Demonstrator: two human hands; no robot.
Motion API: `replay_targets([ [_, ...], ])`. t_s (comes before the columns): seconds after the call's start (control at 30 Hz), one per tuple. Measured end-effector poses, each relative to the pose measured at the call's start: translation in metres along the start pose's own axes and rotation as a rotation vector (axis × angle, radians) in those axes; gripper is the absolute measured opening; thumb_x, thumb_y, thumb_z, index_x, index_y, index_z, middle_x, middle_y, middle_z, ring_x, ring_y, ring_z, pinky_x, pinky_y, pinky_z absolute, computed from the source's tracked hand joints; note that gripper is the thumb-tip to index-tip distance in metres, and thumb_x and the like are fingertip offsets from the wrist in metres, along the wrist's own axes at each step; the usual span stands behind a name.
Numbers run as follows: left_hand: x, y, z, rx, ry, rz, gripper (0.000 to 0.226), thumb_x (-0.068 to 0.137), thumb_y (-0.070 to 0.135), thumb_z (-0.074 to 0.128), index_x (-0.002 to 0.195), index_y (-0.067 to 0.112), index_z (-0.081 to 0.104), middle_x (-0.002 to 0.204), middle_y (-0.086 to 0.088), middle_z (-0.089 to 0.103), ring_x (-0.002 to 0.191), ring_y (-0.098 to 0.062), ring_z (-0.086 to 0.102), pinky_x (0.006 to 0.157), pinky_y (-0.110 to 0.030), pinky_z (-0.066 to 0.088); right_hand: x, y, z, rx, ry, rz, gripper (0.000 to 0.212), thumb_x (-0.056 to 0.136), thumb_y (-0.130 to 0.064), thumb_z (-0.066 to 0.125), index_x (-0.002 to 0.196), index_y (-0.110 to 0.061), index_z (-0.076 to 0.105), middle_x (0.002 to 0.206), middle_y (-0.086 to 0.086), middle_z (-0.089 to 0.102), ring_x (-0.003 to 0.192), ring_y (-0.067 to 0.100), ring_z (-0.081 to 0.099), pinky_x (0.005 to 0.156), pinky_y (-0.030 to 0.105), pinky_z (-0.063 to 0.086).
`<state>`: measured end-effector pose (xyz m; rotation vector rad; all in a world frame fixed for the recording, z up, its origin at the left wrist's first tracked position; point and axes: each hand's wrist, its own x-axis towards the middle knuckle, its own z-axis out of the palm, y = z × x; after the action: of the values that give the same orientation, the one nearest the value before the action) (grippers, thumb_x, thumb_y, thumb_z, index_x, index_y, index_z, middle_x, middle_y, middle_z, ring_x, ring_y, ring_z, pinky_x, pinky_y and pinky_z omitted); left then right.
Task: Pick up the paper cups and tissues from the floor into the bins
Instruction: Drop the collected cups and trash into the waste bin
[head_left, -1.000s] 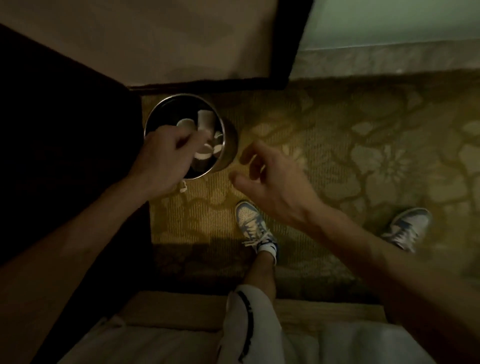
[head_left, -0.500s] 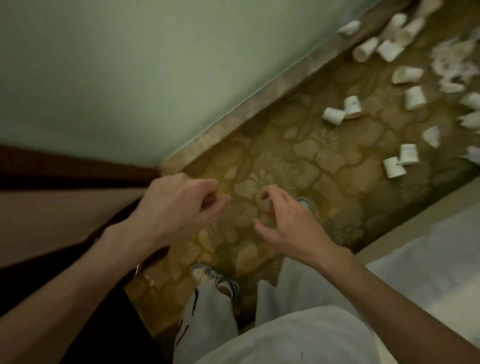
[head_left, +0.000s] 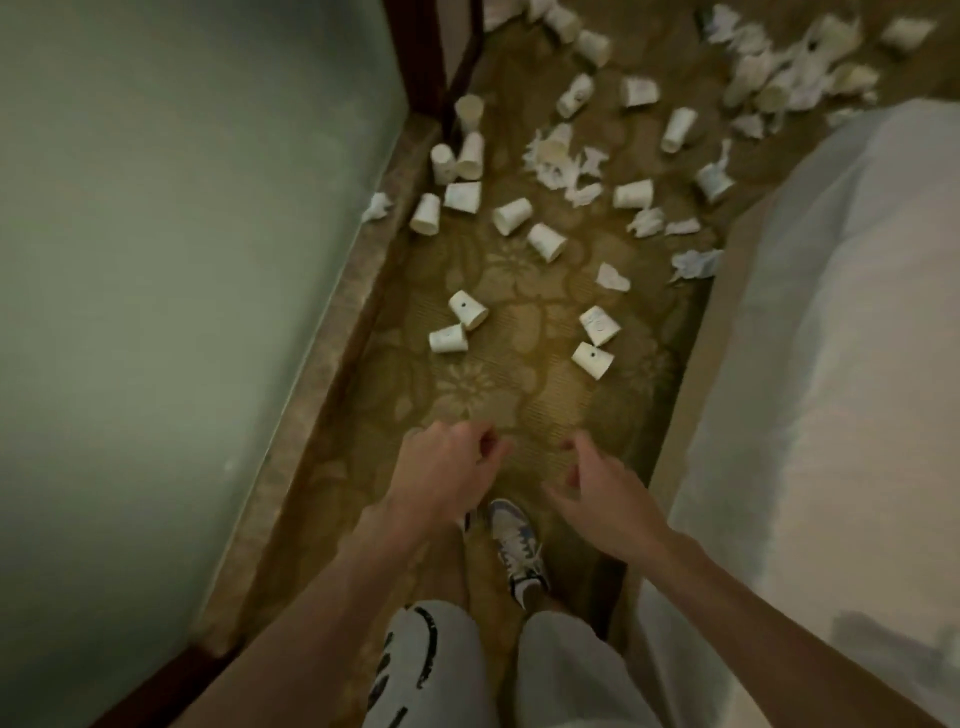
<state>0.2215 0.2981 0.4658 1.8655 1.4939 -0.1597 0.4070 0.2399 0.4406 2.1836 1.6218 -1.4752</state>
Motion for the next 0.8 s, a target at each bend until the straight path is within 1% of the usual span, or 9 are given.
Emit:
replay_targets([
  [0.07, 0.046, -0.001, 0.013, 0.009, -0.030, 0.011, 0.029, 0.098, 0.047, 0.048, 0.090, 0.022, 0.061, 0.083, 0.004, 0.063, 0.081, -0.018, 0.062, 0.066, -0.031, 0.046, 0.026, 0.015, -0.006, -0.006, 0.007, 0.057, 0.049, 0.090, -0.045, 0.061, 0.130, -0.029, 0.038, 0.109, -0.010, 0.057, 0.099, 0.009, 0.057, 0.083, 0.031, 0.050],
  [0.13, 0.089, -0.004, 0.030, 0.043, -0.068, 0.018, 0.028, 0.098, 0.045, 0.047, 0.094, 0.021, 0.060, 0.092, -0.001, 0.065, 0.088, -0.021, 0.061, 0.070, -0.034, 0.047, 0.052, 0.030, -0.010, -0.003, 0.017, 0.108, 0.051, 0.090, -0.045, 0.062, 0.132, -0.027, 0.039, 0.119, -0.007, 0.056, 0.106, 0.011, 0.055, 0.085, 0.031, 0.048],
  [0.23, 0.148, -0.013, 0.058, 0.017, -0.158, 0.038, 0.026, 0.098, 0.043, 0.049, 0.098, 0.019, 0.060, 0.093, -0.002, 0.064, 0.090, -0.023, 0.061, 0.074, -0.036, 0.049, 0.088, 0.051, -0.010, 0.061, 0.009, 0.177, 0.042, 0.091, -0.042, 0.062, 0.125, -0.028, 0.042, 0.107, -0.013, 0.055, 0.090, 0.004, 0.053, 0.073, 0.024, 0.042],
  [0.33, 0.198, -0.021, 0.085, -0.070, -0.284, 0.040, 0.024, 0.097, 0.042, 0.050, 0.102, 0.021, 0.062, 0.082, 0.006, 0.058, 0.082, -0.016, 0.058, 0.064, -0.030, 0.041, 0.126, 0.071, -0.010, 0.264, 0.024, 0.309, 0.033, 0.091, -0.038, 0.064, 0.113, -0.036, 0.039, 0.097, -0.016, 0.058, 0.077, -0.001, 0.057, 0.061, 0.016, 0.042],
  [0.4, 0.231, -0.027, 0.103, -0.110, -0.367, 0.017, 0.024, 0.097, 0.042, 0.050, 0.105, 0.023, 0.060, 0.087, 0.004, 0.061, 0.082, -0.016, 0.056, 0.064, -0.030, 0.041, 0.154, 0.086, -0.010, 0.404, 0.058, 0.402, 0.032, 0.092, -0.037, 0.064, 0.113, -0.035, 0.040, 0.093, -0.016, 0.058, 0.075, 0.001, 0.061, 0.056, 0.014, 0.042],
  [0.5, 0.279, -0.038, 0.139, -0.091, -0.446, 0.044, 0.028, 0.098, 0.041, 0.049, 0.113, 0.021, 0.060, 0.104, -0.006, 0.068, 0.097, -0.025, 0.061, 0.082, -0.039, 0.051, 0.200, 0.114, -0.002, 0.571, 0.142, 0.489, 0.038, 0.092, -0.038, 0.063, 0.123, -0.028, 0.045, 0.096, -0.014, 0.057, 0.083, 0.003, 0.058, 0.065, 0.020, 0.046],
  [0.53, 0.294, -0.041, 0.153, -0.044, -0.454, 0.075, 0.029, 0.099, 0.041, 0.048, 0.115, 0.021, 0.061, 0.106, -0.007, 0.068, 0.098, -0.026, 0.062, 0.084, -0.039, 0.051, 0.217, 0.125, 0.002, 0.610, 0.163, 0.508, 0.041, 0.092, -0.037, 0.063, 0.127, -0.026, 0.045, 0.098, -0.013, 0.057, 0.085, 0.003, 0.057, 0.070, 0.022, 0.047],
  [0.67, 0.356, -0.056, 0.213, 0.053, -0.512, 0.149, 0.030, 0.100, 0.040, 0.048, 0.119, 0.020, 0.060, 0.112, -0.006, 0.066, 0.099, -0.023, 0.061, 0.082, -0.037, 0.050, 0.282, 0.173, 0.026, 0.651, 0.176, 0.543, 0.044, 0.093, -0.034, 0.062, 0.133, -0.027, 0.045, 0.108, -0.009, 0.058, 0.088, 0.000, 0.053, 0.068, 0.020, 0.042],
  [0.8, 0.423, -0.066, 0.279, 0.021, -0.489, 0.127, 0.029, 0.098, 0.041, 0.053, 0.117, 0.021, 0.058, 0.110, -0.008, 0.066, 0.095, -0.023, 0.061, 0.079, -0.033, 0.047, 0.350, 0.228, 0.056, 0.661, 0.223, 0.592, 0.048, 0.091, -0.035, 0.065, 0.134, -0.028, 0.045, 0.115, -0.008, 0.055, 0.101, 0.009, 0.053, 0.082, 0.027, 0.043],
])
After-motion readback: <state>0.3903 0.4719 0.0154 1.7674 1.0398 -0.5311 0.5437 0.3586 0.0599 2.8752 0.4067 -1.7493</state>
